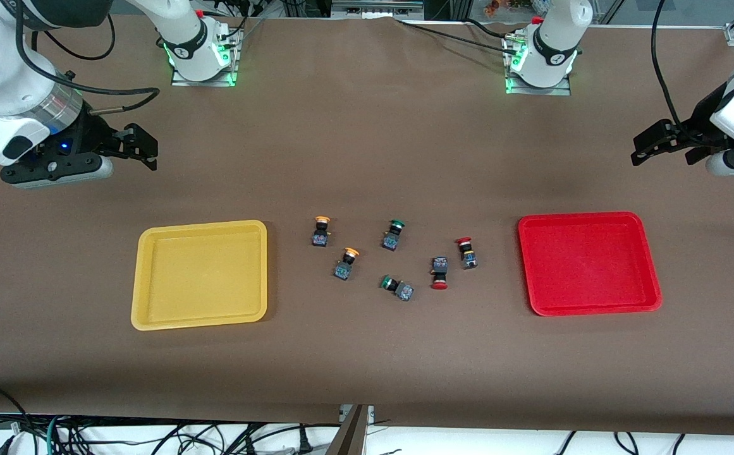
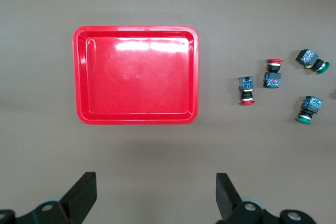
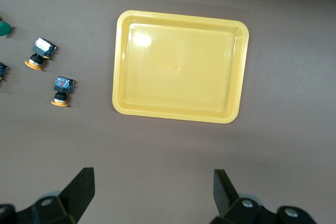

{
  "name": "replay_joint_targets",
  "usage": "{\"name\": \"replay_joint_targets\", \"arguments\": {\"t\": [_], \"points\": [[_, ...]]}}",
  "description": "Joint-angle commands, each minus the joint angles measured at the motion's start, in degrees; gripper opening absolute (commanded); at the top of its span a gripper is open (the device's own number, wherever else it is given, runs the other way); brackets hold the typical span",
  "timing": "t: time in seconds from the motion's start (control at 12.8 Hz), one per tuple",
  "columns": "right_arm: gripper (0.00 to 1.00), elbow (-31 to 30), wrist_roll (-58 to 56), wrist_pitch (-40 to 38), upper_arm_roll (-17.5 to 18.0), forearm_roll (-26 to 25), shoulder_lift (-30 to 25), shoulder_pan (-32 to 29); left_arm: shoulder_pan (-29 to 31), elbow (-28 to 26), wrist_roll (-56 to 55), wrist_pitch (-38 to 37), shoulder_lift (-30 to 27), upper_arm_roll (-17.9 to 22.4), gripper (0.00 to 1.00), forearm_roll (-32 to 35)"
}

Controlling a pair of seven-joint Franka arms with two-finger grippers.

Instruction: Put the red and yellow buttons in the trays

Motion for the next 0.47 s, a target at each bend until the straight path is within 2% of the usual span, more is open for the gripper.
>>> {"name": "replay_joint_targets", "arguments": {"t": [0.0,0.31,0.39], "points": [[1.0,1.1,0.7,0.0,0.7,0.0,0.5,-0.6,0.1,2.2,1.2,-1.4,1.0,0.0,1.0,0.8],[1.0,1.1,0.7,-0.6,0.7,0.0,0.5,-0.7,-0.1,2.4,1.2,-1.9,1.8,0.1,1.0,0.8],[1.0,1.1,0.6,-0.6,0.7,0.0,0.5,-0.7,-0.3,2.5,1.3,-4.4,3.4,0.0,1.0,0.6]]}}
